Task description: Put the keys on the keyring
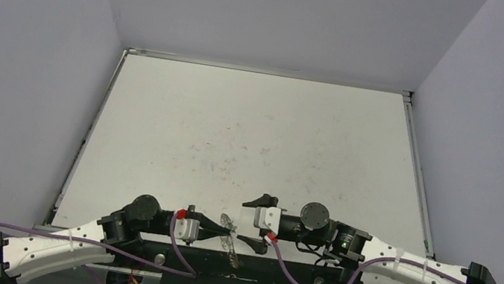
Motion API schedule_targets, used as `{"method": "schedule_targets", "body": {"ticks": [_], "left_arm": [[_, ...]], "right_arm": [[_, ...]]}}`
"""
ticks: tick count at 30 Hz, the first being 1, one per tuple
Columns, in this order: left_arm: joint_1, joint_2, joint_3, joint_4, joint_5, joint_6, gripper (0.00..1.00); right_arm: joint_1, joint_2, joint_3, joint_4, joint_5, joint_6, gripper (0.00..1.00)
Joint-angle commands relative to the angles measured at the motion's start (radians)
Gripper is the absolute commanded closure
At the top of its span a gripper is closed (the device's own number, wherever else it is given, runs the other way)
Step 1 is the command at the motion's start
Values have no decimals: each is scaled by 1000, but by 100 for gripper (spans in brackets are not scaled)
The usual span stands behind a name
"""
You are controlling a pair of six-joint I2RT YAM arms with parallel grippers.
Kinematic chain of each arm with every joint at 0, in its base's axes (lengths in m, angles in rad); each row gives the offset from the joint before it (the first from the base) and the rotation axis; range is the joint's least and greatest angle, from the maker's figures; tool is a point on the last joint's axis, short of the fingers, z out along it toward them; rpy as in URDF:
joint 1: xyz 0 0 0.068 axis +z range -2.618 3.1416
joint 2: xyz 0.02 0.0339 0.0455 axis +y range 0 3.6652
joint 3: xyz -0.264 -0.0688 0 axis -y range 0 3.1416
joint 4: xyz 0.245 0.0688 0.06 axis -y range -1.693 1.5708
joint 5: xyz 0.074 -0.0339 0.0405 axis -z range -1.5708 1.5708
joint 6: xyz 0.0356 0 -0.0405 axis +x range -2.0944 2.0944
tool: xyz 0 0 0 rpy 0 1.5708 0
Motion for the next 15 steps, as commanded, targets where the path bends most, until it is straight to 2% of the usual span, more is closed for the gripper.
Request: {"method": "schedule_targets", "body": {"ticks": [1,3,5,8,11,15], "left_arm": [[-4,-18,3,48,-40,-19,100],[-3,-21,4,38,-54,-19,100],[-4,-22,5,30,-66,-22,100],[-5,-24,2,24,-80,-22,100],[-4,-22,2,21,-91,-19,100],[-4,-19,-1,24,-99,-20,100]], "right_arm": [[-24,-115,-33,80,206,154,19],[-44,-156,-47,68,292,233,12],[-71,-197,-62,43,390,340,1],[-116,-243,-63,-56,596,516,0],[-156,-245,-32,-232,794,705,0],[-179,-170,22,-421,858,807,1]]}}
